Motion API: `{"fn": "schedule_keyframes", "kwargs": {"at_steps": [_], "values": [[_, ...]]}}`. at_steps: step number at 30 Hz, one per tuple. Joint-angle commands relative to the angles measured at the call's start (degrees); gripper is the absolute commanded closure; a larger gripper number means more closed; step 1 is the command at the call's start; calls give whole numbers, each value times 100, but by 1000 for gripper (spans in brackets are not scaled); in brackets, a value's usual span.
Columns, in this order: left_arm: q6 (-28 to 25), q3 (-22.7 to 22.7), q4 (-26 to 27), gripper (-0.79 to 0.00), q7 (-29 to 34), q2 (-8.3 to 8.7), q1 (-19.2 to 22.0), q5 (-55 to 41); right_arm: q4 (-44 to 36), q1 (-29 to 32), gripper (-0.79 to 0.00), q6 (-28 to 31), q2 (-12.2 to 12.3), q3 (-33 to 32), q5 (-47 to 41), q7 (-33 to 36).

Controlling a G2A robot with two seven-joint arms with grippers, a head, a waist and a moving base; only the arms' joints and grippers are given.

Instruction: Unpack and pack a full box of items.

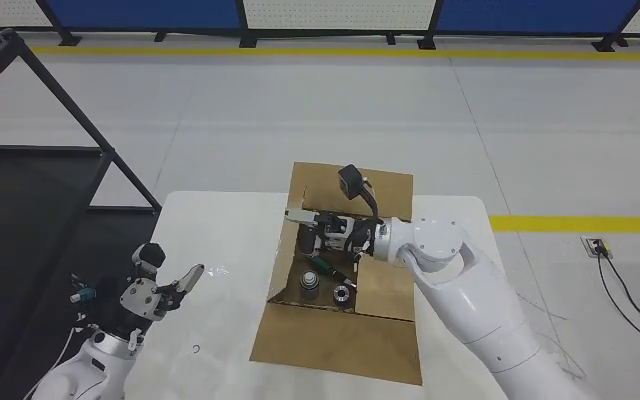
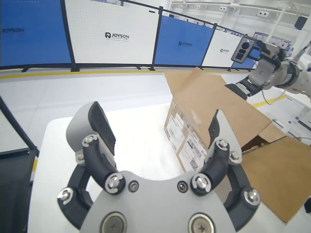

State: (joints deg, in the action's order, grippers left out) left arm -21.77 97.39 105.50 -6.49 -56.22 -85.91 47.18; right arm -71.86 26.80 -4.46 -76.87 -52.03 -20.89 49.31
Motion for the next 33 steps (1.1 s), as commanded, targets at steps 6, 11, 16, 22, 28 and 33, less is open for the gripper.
{"fn": "schedule_keyframes", "kwargs": {"at_steps": [6, 11, 16, 22, 28, 33], "values": [[-43, 350, -172, -785, 168, -5, -259, -118, 205, -334, -785, -129, -194, 416, 167, -411], [-42, 451, -286, -785, 186, -27, -390, -235, 378, -481, -785, -47, -278, 503, 81, -311], [98, 496, -294, -785, 44, -70, -403, -528, 536, -589, -785, -60, -433, 722, 44, -695], [17, 350, -300, -785, 672, -47, -378, 263, 760, -738, -785, -14, -603, 900, -20, -908], [331, -328, -604, -785, 596, -70, 55, 1863, 906, -765, -785, 66, -651, 842, -26, -825], [286, -1139, -1369, -785, 190, -147, 824, 2617, 910, -711, -785, 102, -655, 742, 14, -796]]}}
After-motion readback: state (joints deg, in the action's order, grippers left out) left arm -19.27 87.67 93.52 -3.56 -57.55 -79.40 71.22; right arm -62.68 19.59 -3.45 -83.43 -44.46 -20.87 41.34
